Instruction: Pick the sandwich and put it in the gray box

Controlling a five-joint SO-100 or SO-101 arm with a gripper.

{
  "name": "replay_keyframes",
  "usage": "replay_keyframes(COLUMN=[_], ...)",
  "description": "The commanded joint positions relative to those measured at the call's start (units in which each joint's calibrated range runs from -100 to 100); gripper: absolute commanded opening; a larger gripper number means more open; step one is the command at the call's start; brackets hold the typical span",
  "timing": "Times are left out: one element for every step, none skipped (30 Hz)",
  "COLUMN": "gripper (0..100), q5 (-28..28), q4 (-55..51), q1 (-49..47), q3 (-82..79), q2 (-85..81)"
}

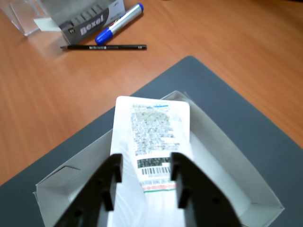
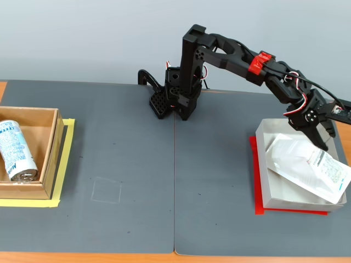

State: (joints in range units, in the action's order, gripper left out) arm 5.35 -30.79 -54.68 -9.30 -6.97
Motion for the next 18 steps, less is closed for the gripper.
replay_keyframes(gripper=[5, 4, 3, 2, 2, 2, 2, 2, 2, 2, 2, 2, 2, 2, 2, 2, 2, 2], q5=[-0.3, -0.3, -0.3, -0.3, -0.3, -0.3, -0.3, -0.3, -0.3, -0.3, -0.3, -0.3, -0.3, -0.3, -0.3, -0.3, -0.3, -0.3], q4=[0.3, 0.4, 0.4, 0.3, 0.3, 0.3, 0.3, 0.3, 0.3, 0.3, 0.3, 0.3, 0.3, 0.3, 0.2, 0.2, 0.2, 0.2], q1=[2.5, 3.5, 4.7, 5.8, 7.1, 8.8, 10.1, 11.7, 13.5, 15.3, 17.1, 18.8, 20.6, 22.4, 24.1, 25.9, 27.6, 30.8], q3=[-0.8, -1.6, -2.4, -3.4, -4.4, -5.8, -7.0, -8.5, -10.1, -11.8, -13.7, -15.5, -17.5, -19.7, -21.9, -24.2, -26.6, -31.8], q2=[-6.3, -7.3, -8.3, -9.4, -10.6, -12.2, -13.6, -15.3, -17.2, -19.1, -21.2, -23.3, -25.5, -27.9, -30.3, -32.9, -35.6, -41.0])
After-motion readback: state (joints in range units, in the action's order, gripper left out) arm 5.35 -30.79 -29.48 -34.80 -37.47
